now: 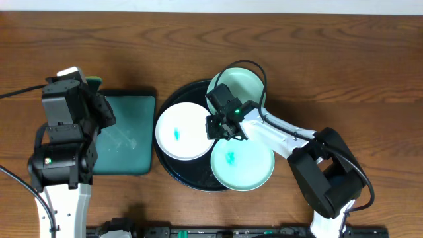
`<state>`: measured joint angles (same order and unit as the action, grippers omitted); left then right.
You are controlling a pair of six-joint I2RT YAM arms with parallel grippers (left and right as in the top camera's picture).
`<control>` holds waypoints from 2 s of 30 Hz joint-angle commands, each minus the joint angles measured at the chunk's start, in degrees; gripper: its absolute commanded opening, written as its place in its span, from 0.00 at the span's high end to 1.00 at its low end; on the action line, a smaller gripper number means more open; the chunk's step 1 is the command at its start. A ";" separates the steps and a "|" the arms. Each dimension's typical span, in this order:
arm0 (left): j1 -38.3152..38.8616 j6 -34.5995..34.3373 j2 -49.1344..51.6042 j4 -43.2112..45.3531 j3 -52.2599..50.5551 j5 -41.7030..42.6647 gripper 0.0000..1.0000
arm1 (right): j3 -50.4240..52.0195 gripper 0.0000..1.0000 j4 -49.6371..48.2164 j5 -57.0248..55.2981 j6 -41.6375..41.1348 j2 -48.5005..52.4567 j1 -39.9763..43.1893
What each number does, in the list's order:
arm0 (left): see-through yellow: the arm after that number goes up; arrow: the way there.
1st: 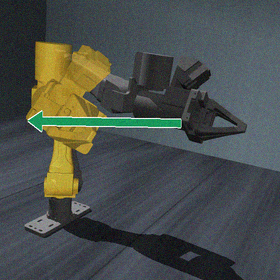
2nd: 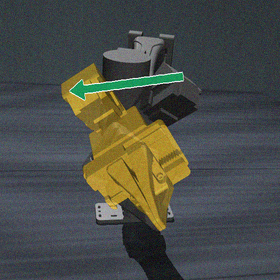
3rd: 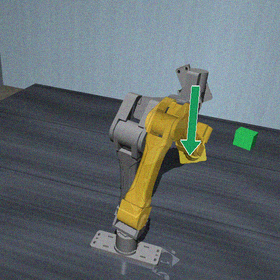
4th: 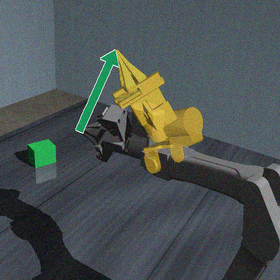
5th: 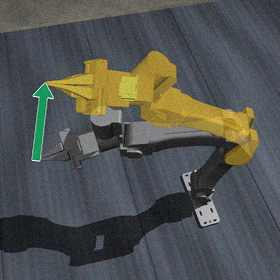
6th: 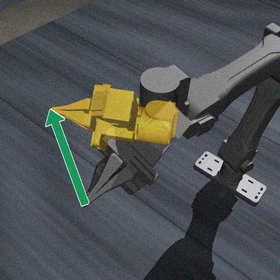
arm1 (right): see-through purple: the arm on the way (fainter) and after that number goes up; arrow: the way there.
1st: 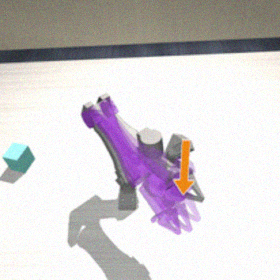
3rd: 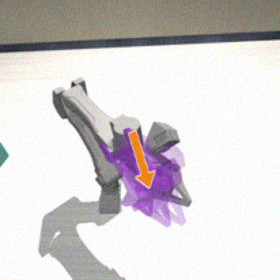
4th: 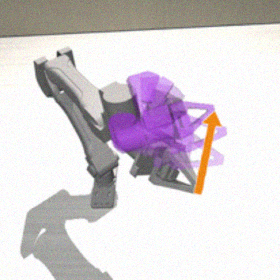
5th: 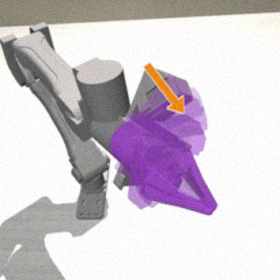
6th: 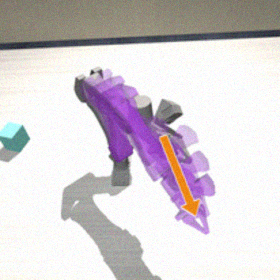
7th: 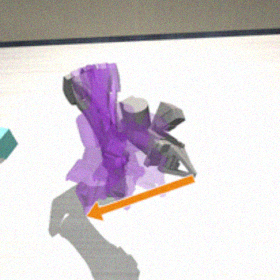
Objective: Clean dirty plates on tray and stack at the side
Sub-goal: 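Lift the sponge out of the water with the left gripper, then scrub the white plate's green smear with the sponge in the left gripper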
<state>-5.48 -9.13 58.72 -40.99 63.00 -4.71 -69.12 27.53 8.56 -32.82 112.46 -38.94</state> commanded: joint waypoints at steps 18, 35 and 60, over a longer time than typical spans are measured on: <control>0.02 -1.97 5.57 -2.93 -0.11 -0.94 0.93 | 2.10 0.99 2.05 -1.03 1.86 2.95 -0.55; 0.02 -4.83 32.48 -10.80 -0.11 11.41 0.93 | 2.10 0.99 2.29 -1.03 1.86 2.95 -0.55; 0.02 -4.46 32.52 -13.18 -0.09 11.89 0.93 | 2.12 0.99 2.29 -1.03 1.86 2.95 -0.55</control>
<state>-5.48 -13.52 91.81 -53.80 62.96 6.81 -69.17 27.66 8.58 -32.82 112.46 -38.94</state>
